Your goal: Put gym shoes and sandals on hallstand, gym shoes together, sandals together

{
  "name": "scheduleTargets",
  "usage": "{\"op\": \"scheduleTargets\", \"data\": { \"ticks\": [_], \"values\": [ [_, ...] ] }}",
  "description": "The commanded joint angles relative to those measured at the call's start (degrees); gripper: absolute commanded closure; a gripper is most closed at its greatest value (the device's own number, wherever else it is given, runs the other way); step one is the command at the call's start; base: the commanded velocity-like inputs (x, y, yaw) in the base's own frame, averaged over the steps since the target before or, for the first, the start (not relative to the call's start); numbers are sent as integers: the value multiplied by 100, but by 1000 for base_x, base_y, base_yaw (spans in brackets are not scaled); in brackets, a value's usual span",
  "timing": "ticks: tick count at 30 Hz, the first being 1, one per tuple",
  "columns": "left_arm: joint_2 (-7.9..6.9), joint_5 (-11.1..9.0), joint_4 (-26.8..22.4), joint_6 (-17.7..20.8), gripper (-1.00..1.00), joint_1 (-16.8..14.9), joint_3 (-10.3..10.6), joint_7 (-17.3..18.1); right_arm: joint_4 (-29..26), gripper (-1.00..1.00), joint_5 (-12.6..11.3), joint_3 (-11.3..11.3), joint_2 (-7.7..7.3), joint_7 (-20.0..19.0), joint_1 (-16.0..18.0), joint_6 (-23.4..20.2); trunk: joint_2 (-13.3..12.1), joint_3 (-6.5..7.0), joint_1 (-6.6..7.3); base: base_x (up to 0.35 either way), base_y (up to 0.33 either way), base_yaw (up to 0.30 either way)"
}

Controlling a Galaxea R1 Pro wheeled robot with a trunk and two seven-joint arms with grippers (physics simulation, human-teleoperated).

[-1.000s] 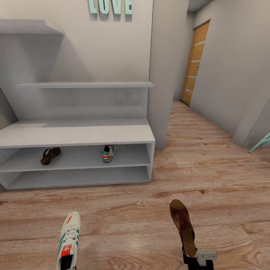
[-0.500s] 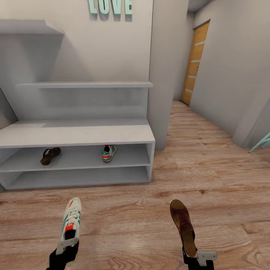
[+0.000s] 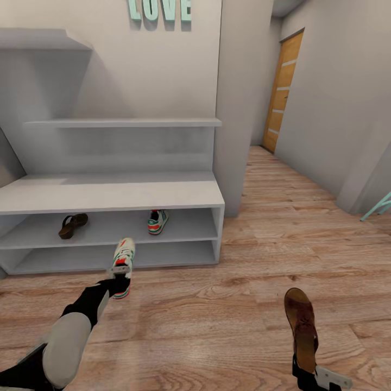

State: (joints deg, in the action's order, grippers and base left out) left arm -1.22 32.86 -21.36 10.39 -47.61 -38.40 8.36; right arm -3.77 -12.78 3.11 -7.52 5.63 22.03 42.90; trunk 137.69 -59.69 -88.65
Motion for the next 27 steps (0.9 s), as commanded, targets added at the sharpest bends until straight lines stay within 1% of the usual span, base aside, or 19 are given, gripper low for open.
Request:
{"op": "scheduleTargets", "data": {
  "ticks": [1, 8, 19, 27],
  "values": [
    [7, 62, -18, 39, 100, -90, -48, 45, -3, 100, -25, 6, -1, -15, 1, 13, 2, -6, 1, 0, 0, 0],
    [7, 71, -28, 57, 100, -170, -47, 43, -9, 100, -55, -5, 2, -30, 3, 16, 2, -6, 1, 28, 0, 0],
    [19, 72, -28, 70, 100, -189, -48, 51, -10, 100, -52, -30, 16, -36, 3, 16, 2, -6, 1, 272, 0, 0],
    [2, 72, -30, 63, 100, -143, -44, 59, -10, 100, -51, -26, 22, -31, 3, 16, 2, -6, 1, 41, 0, 0]
  ]
}}
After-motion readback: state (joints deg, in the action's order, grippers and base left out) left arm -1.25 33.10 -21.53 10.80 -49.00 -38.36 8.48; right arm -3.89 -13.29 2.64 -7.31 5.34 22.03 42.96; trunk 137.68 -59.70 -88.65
